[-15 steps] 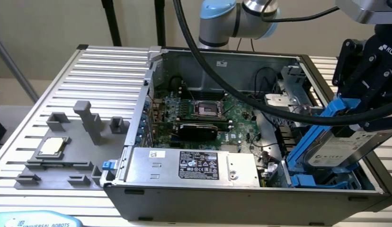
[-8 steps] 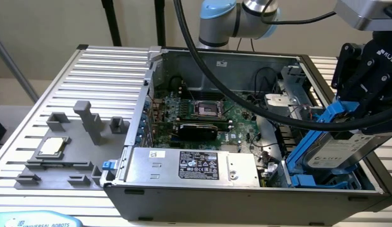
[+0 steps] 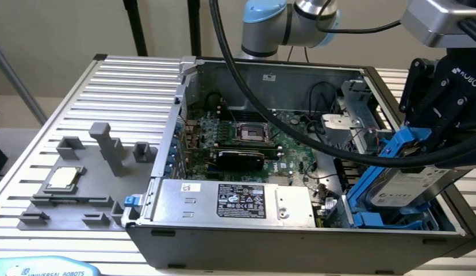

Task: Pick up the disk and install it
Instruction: 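Insert the disk into the insertion slot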

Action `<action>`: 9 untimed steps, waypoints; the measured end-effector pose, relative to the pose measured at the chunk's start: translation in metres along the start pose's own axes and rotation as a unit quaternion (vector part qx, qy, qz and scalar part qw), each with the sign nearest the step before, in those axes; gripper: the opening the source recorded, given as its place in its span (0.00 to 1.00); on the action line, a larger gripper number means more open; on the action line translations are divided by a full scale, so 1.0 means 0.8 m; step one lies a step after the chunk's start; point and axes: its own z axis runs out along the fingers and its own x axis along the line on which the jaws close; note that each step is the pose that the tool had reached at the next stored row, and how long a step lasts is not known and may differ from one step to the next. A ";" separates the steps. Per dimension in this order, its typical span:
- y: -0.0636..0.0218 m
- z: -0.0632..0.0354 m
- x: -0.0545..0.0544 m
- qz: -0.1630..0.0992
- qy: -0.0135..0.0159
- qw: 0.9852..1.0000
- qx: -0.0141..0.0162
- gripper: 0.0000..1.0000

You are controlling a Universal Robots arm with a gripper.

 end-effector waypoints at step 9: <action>0.000 0.010 0.000 0.000 0.000 1.000 0.000 0.33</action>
